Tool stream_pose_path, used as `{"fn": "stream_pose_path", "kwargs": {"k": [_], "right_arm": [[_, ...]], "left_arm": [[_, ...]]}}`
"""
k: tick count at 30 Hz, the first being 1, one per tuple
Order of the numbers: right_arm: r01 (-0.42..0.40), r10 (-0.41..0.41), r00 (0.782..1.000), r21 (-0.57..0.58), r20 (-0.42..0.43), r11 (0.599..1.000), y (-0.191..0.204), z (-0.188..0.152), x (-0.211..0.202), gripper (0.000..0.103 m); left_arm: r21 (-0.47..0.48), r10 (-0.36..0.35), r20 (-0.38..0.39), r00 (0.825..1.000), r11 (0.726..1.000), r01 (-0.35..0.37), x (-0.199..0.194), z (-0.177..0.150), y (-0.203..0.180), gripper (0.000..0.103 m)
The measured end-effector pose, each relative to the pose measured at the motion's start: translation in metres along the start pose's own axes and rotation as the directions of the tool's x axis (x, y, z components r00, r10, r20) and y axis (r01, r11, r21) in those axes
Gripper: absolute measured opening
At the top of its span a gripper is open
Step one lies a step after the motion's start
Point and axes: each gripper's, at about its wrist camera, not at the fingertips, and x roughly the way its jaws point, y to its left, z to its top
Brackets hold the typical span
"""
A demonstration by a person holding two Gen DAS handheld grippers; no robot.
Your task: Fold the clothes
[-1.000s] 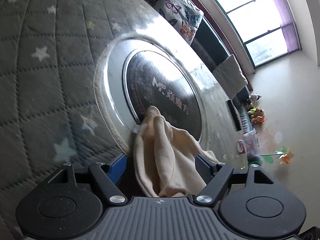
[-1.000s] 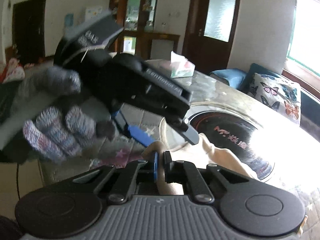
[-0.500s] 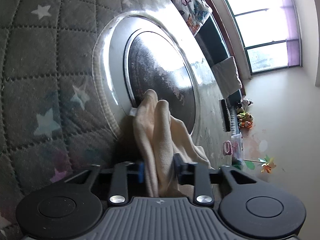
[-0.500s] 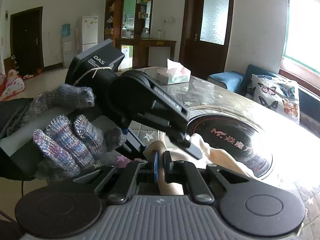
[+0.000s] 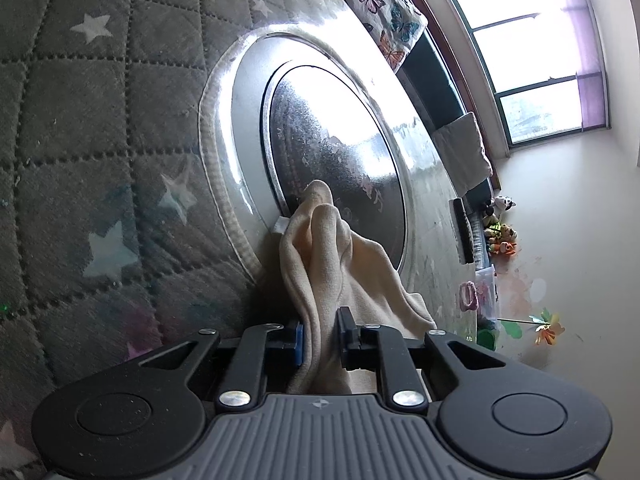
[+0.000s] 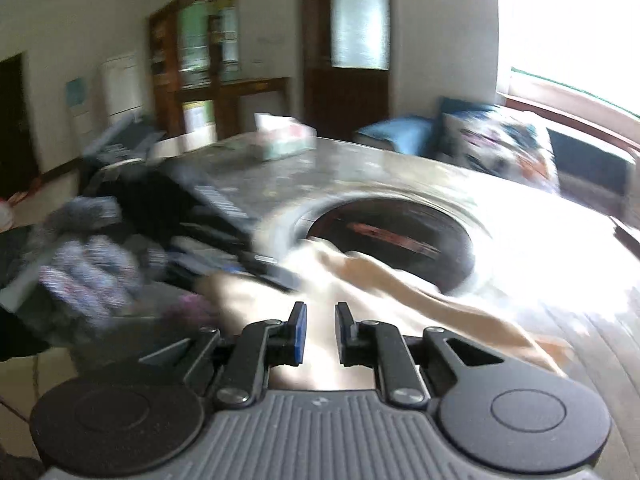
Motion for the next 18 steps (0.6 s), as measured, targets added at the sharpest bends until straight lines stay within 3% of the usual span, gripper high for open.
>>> {"fn": "stream_pose_path", "kwargs": {"k": [3, 9, 13, 16, 18], "right_arm": [[0.107, -0.105, 0.994, 0.078, -0.032, 0.991, -0.037, -0.009, 0.004, 0.014], [0.227, -0.216, 0.974, 0.247, -0.069, 0.942, -0.096, -0.030, 0.007, 0.014], [0.266, -0.255, 0.964, 0.310, -0.075, 0.913, -0.117, -0.043, 0.008, 0.015], [0.276, -0.267, 0.961, 0.355, -0.075, 0.893, -0.128, -0.050, 0.009, 0.029], [0.259, -0.253, 0.965, 0.397, -0.068, 0.881, -0.134, -0.055, 0.008, 0.030]], "left_arm": [[0.003, 0.001, 0.002, 1.000, 1.000, -0.001, 0.002, -0.001, -0.002, 0.018], [0.021, 0.012, 0.008, 1.000, 1.000, -0.012, 0.002, -0.002, -0.005, 0.018], [0.036, 0.024, 0.012, 1.000, 0.999, -0.024, 0.003, -0.002, -0.009, 0.018], [0.048, 0.033, 0.016, 0.999, 0.998, -0.034, 0.003, -0.003, -0.012, 0.018], [0.059, 0.039, 0.020, 0.999, 0.997, -0.040, 0.004, -0.003, -0.014, 0.018]]}}
